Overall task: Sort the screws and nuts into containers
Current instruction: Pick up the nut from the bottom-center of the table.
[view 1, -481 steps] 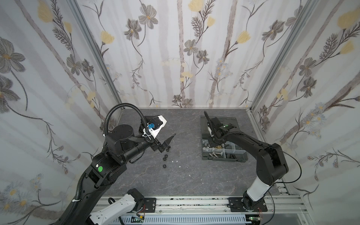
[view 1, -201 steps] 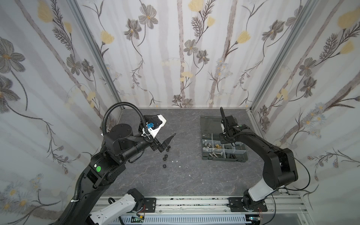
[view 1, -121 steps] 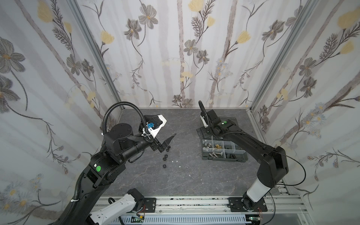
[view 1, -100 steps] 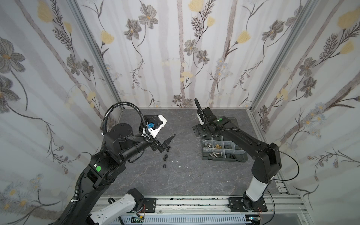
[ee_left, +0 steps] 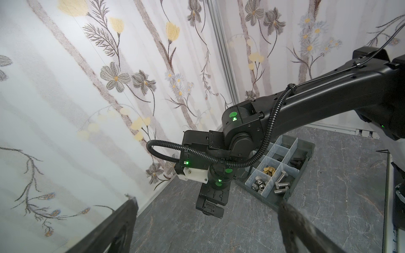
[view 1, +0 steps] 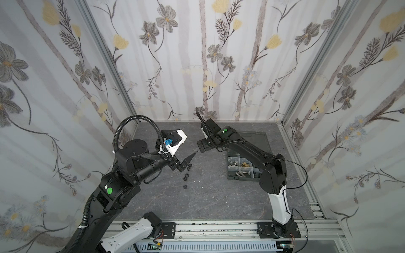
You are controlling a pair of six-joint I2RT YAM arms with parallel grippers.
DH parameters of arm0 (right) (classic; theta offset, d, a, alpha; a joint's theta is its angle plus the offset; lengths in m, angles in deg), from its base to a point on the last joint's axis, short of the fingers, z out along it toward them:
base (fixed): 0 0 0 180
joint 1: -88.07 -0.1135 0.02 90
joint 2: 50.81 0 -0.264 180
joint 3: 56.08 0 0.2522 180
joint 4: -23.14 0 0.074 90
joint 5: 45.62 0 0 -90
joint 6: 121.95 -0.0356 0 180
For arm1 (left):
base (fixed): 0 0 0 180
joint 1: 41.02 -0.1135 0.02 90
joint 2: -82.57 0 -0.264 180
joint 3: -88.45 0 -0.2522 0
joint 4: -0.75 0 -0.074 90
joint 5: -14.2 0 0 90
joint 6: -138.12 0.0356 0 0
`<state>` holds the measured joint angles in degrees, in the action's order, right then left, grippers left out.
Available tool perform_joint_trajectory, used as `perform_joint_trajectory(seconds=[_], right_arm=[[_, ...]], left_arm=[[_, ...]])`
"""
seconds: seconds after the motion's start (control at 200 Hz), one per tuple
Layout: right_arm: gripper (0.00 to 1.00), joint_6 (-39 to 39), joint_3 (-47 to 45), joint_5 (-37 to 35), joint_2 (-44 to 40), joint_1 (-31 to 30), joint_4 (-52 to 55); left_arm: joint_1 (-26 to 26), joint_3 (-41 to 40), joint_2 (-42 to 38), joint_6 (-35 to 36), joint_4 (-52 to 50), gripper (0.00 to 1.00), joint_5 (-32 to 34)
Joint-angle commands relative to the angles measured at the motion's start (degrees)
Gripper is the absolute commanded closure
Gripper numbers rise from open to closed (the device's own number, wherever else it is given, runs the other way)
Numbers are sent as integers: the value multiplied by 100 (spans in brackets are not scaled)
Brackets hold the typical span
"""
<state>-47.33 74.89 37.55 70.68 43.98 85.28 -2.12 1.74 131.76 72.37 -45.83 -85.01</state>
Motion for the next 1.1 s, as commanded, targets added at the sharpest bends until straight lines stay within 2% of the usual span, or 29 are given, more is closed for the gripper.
perform_joint_trajectory(seconds=[0.0,0.1,0.215,0.36,0.53,0.804,1.094], right_arm=[[0,-18,-35,896,49,2,-307],[0,-62,-53,859,125,-63,-478],[0,177,21,230,292,-380,-321],[0,253,21,394,478,-714,-265],[20,199,21,630,702,-1174,-260],[29,-267,87,1001,1076,-1912,-127],[37,-360,101,1052,1384,-2224,0]], left_arm=[[-5,-50,-35,80,157,0,-48],[-4,-86,-56,89,161,0,-37],[0,-139,-101,102,197,0,-34],[-2,-180,-105,109,223,0,-46],[2,-171,-101,115,232,0,-47],[-5,-205,-92,115,280,0,-54],[0,-213,-144,115,287,0,-72]])
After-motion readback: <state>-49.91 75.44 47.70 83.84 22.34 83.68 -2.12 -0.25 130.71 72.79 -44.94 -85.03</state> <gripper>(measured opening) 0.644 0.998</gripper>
